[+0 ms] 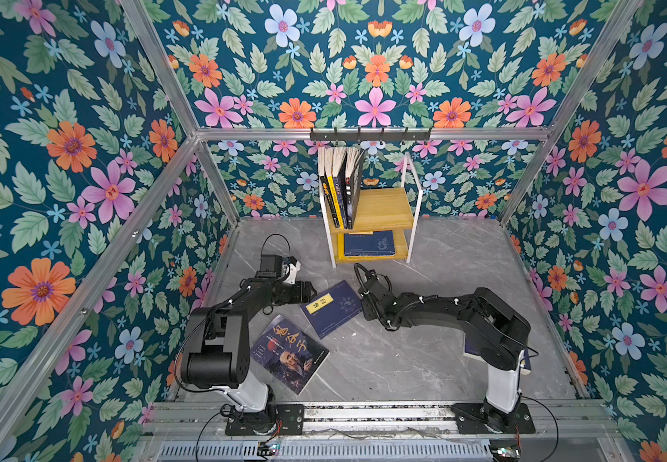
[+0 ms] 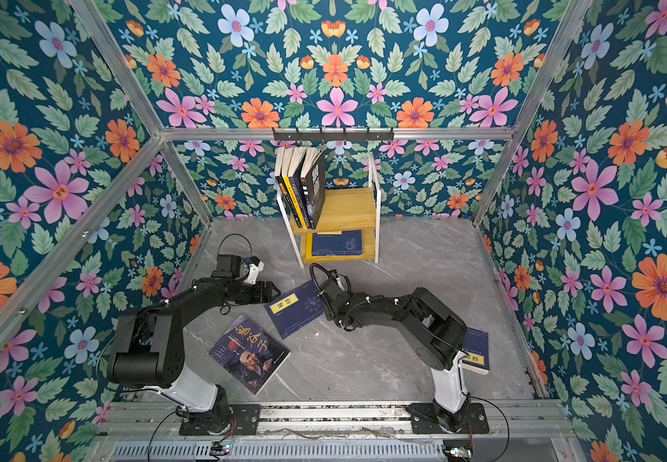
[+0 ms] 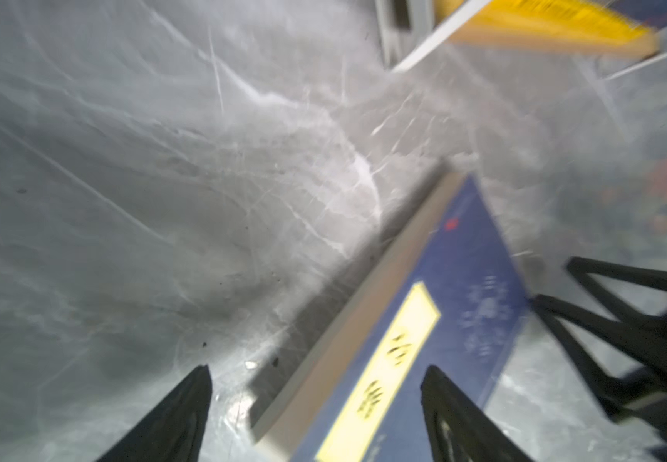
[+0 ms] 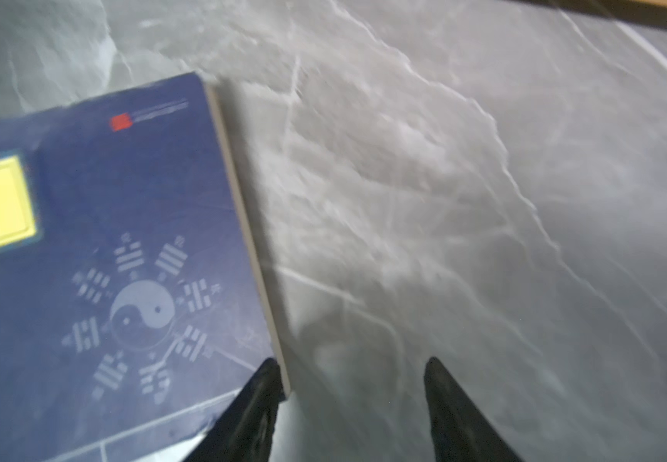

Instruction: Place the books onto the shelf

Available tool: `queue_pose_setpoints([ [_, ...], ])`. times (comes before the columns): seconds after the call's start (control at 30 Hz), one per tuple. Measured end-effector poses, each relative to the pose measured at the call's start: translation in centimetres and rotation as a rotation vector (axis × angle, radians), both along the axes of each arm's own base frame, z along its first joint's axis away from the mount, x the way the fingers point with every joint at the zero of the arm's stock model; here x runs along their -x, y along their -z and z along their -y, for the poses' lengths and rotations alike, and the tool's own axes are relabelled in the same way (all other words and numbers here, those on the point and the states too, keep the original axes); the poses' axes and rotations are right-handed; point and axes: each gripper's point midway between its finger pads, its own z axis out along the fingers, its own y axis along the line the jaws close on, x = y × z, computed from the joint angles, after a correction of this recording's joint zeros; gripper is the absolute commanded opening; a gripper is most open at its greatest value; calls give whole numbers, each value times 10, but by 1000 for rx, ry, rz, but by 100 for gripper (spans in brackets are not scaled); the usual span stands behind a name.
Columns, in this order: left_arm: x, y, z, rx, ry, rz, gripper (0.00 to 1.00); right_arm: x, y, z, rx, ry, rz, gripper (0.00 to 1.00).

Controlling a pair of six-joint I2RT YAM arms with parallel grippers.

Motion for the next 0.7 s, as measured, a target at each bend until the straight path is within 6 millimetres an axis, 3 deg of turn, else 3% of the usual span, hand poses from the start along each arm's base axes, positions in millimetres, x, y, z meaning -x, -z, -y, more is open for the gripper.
queue_pose_setpoints([
  [0.07, 3, 10, 13, -5, 38, -33, 82, 12, -1, 11, 15, -8, -31, 58],
  [0.2, 0, 13, 44, -1, 136, -22, 81, 32, -7, 26, 22, -27, -66, 59],
  [0.3, 1, 13, 67, 17, 199, -9, 79, 48, -25, 36, 12, -75, -42, 62],
  [0.4, 2, 13, 83, 33, 242, -12, 70, 62, -42, 38, -2, -157, -1, 68],
  [0.57, 3, 14, 93, 37, 265, -29, 58, 77, -58, 36, -8, -325, 61, 73],
  [0.7, 12, 15, 92, 40, 271, -64, 53, 85, -60, 21, -12, -498, 95, 75],
])
